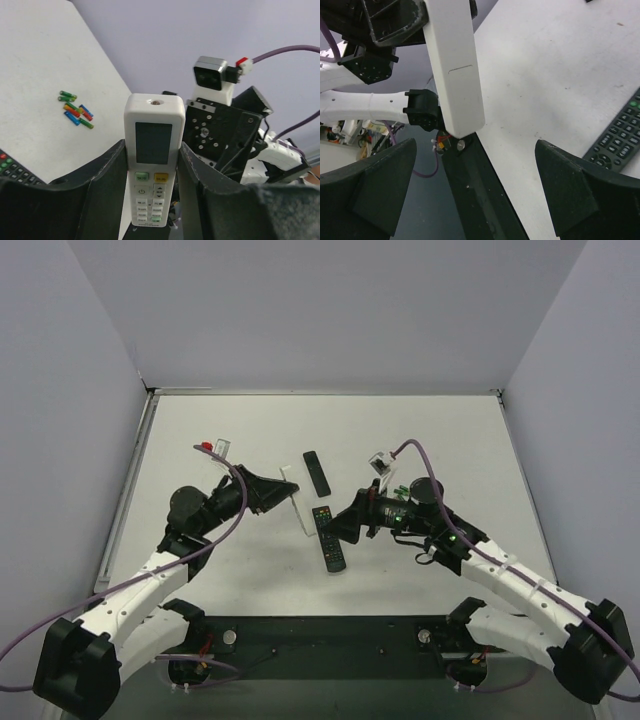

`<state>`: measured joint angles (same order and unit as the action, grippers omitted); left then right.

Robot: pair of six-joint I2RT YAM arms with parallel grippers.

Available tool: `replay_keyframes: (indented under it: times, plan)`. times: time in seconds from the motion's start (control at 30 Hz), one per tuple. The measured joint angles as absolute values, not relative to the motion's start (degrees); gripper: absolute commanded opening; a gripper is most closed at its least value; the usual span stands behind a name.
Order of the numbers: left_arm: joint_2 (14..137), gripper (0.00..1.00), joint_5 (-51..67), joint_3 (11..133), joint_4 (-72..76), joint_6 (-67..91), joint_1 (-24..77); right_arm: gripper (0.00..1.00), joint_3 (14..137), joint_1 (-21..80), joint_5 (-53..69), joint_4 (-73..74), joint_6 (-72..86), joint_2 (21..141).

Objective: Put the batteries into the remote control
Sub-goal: Adjust the remote control.

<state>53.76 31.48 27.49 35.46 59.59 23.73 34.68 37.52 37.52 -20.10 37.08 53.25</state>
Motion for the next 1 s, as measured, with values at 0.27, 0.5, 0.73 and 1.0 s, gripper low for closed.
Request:
replay_keyframes:
  times: [0.27, 0.5, 0.73, 1.0]
  plan:
    - [53.3, 0.00, 28.4, 25.4, 45.1, 65.6, 27.9, 0.94, 36.1, 42.2, 39.4, -31.1, 40.9, 63.7]
    - [53.4, 0.00, 26.0, 24.4, 51.7, 67.7, 28.9, 0.48, 37.2, 43.7, 41.6, -37.6, 43.4, 66.2]
    - [53.5, 0.37, 25.1, 23.7, 53.0, 68.3, 29.1, 0.04, 38.2, 44.7, 43.6, -38.7, 42.2, 66.2]
    - [46.0, 0.86, 22.5, 24.6, 36.0, 59.6, 29.5, 0.00, 40.5, 46.1, 38.4, -26.0, 33.1, 63.1]
